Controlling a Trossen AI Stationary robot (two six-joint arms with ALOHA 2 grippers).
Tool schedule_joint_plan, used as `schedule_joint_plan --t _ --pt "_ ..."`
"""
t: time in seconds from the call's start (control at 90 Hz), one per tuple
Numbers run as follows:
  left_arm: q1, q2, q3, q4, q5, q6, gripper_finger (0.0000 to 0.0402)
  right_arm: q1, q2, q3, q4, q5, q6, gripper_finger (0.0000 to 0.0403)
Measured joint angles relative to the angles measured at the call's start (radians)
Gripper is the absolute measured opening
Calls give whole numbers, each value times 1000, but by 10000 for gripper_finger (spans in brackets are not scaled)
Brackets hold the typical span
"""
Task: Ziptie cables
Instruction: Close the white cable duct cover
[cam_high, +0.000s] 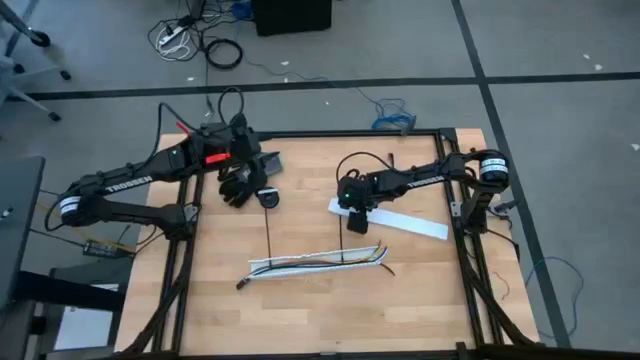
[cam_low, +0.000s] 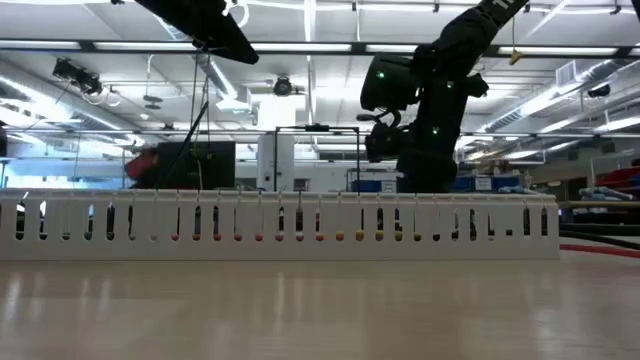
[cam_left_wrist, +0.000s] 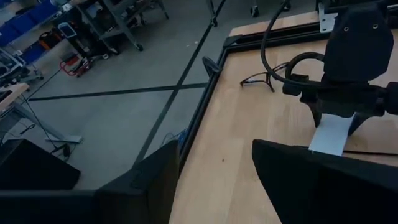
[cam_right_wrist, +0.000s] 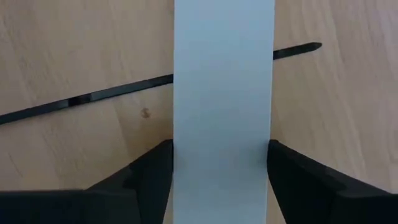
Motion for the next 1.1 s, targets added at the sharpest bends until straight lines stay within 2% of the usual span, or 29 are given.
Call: schedule_joint_plan --t 0.456,0.778,0.922,1.011,1.1 --pt "0 0 0 0 -11 6 198 2 0 0 21 0 -28 229" --pt "0 0 0 -9 -49 -8 198 33 0 0 74 0 -51 205" --pt "0 0 0 -55 -48 -34 198 50 0 0 85 -52 -50 198" --pt "0 0 0 -98 -4 -66 198 63 0 0 85 -89 -39 196" --pt "1 0 0 -143 122 -108 198 78 0 0 85 -99 -35 197"
